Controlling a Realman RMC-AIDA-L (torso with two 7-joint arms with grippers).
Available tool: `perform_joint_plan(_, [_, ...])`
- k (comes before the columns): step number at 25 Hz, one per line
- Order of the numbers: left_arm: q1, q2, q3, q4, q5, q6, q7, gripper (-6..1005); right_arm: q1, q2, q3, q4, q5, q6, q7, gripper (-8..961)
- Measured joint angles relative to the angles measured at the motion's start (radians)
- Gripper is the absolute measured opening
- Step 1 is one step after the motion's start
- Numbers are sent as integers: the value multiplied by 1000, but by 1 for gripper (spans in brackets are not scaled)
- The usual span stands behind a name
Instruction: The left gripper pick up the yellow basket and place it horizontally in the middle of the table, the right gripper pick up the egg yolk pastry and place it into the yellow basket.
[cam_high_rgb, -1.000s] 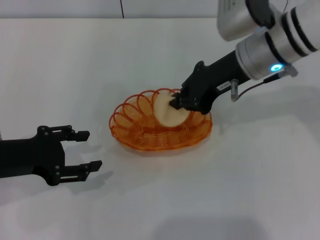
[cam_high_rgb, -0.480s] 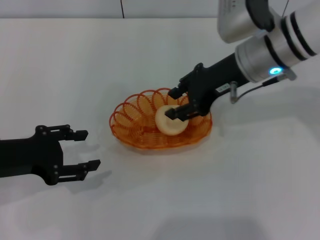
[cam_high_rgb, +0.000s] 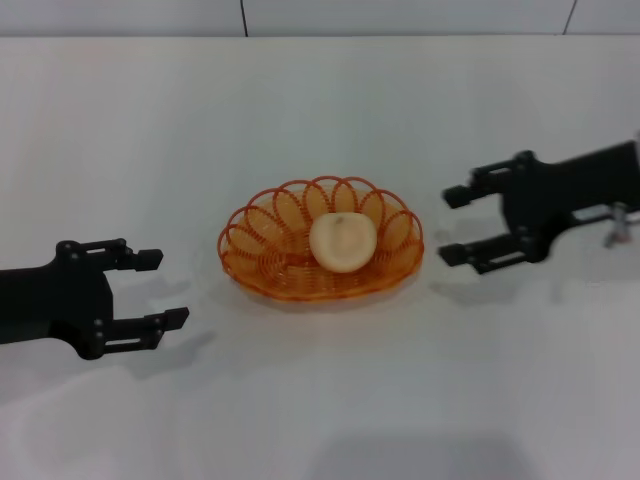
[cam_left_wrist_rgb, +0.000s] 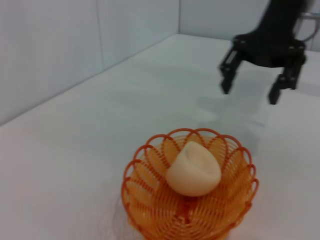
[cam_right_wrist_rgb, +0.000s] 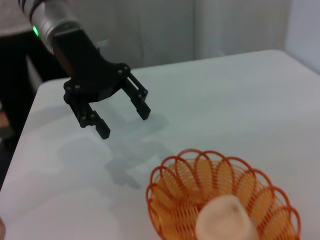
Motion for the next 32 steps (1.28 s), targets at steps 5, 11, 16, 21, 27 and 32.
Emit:
perform_joint_plan(5, [-18, 1, -24, -37, -1, 1, 24, 722, -45, -25, 112, 86, 0, -42, -66, 709])
perform_joint_plan(11, [-60, 10, -35, -103, -2, 24, 43, 722, -71, -38, 136, 143, 0, -65, -132, 827])
perform_joint_plan(16, [-95, 13, -52, -136, 2, 55, 44, 722, -82, -41, 139, 145, 0, -85, -153, 854])
perform_joint_plan(21, [-105, 13, -54, -144, 12, 62, 44, 722, -85, -44, 139, 156, 0, -104, -170, 853])
perform_joint_plan(27, [-106, 13, -55, -144, 14, 64, 39, 722, -94, -49, 151, 154, 1, -101, -169, 853])
perform_joint_plan(32, [-106, 13, -55, -141, 14, 65, 36, 722, -95, -53, 168, 157, -1, -102, -171, 853])
